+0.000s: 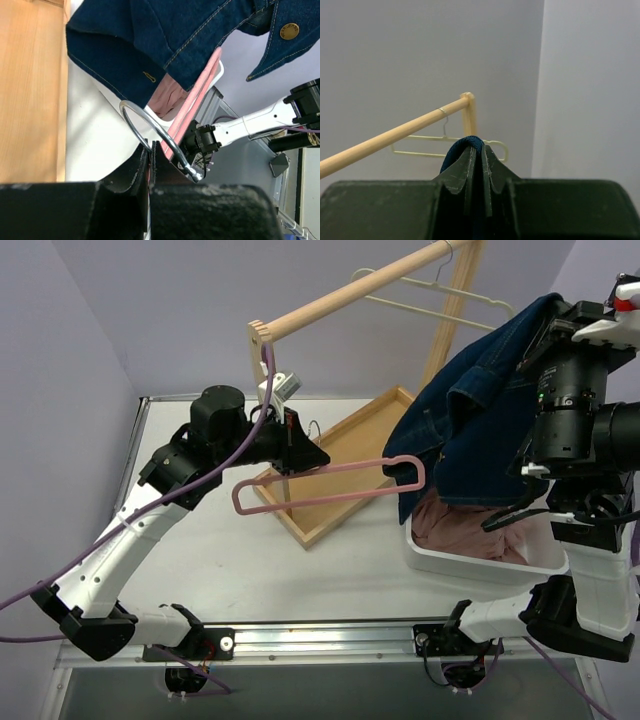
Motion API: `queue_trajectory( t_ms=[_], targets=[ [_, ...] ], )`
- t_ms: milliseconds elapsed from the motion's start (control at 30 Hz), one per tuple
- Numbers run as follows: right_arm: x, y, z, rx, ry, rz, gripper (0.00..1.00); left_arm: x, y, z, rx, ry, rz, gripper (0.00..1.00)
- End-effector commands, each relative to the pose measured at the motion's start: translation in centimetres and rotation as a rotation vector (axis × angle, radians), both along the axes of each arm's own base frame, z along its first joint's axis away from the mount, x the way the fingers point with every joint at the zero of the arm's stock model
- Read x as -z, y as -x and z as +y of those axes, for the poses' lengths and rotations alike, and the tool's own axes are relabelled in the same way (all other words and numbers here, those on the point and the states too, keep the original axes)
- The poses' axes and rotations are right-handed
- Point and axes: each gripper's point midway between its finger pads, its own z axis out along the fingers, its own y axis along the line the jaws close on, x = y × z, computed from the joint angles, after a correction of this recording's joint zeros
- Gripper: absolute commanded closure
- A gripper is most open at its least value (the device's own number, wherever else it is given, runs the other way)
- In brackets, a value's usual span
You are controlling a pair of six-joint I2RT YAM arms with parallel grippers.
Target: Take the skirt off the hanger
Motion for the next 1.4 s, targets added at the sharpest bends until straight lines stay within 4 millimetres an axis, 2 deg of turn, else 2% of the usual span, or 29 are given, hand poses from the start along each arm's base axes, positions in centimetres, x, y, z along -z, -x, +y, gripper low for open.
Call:
queue_trajectory(
  t_ms=[0, 133, 300, 667, 733, 767, 1033, 1167, 1200, 1267, 1300, 1367],
  targets=[
    [-3.6, 2.6, -4.0, 0.105, -0.026, -0.109, 1.0, -2.0, -1.1, 0.0, -0.027, 0.013, -0.064, 0.98],
    [-4.7, 3.8, -6.2, 0.177, -0.023, -0.128, 1.0, -2.2, -1.4, -0.6, -0.019, 0.019, -0.053, 0.98],
    [-5.8, 5.7, -7.9, 0.128, -0.089, -0.206, 1.0, -1.7, -1.7, -0.9, -0.021, 0.011, -0.033, 0.98],
    [-5.9, 8.2, -9.6, 0.03, -0.11, -0.275, 1.0, -1.5, -2.3, -1.4, -0.032, 0.01, -0.015, 0.98],
    [-6.4, 8.4, -9.5, 0.01, -0.102, -0.287, 1.0, -1.5, -2.3, -1.4, -0.032, 0.013, -0.008, 0.98],
    [-6.8, 8.0, -8.5, -0.014, -0.075, -0.299, 1.0, -1.4, -2.4, -1.5, -0.031, 0.016, -0.006, 0.98],
    [-8.5, 8.0, -6.6, -0.082, -0.038, -0.383, 1.0, -0.9, -2.1, -1.3, -0.042, 0.018, 0.018, 0.98],
    [-7.9, 7.0, -5.6, -0.074, -0.006, -0.354, 1.0, -1.1, -2.1, -1.0, -0.056, 0.017, 0.013, 0.98],
    [-7.0, 5.9, -4.6, -0.069, 0.024, -0.32, 1.0, -1.1, -2.1, -1.0, -0.057, 0.018, 0.014, 0.98],
    [-6.0, 5.4, -4.6, -0.046, 0.028, -0.292, 1.0, -1.0, -2.1, -1.1, -0.057, 0.021, 0.019, 0.98],
    [-4.9, 4.3, -3.5, -0.044, 0.058, -0.257, 1.0, -1.0, -2.1, -1.1, -0.057, 0.023, 0.022, 0.98],
    [-3.7, 3.9, -3.8, -0.01, 0.054, -0.221, 1.0, -0.8, -2.1, -1.3, -0.053, 0.027, 0.029, 0.98]
  ],
)
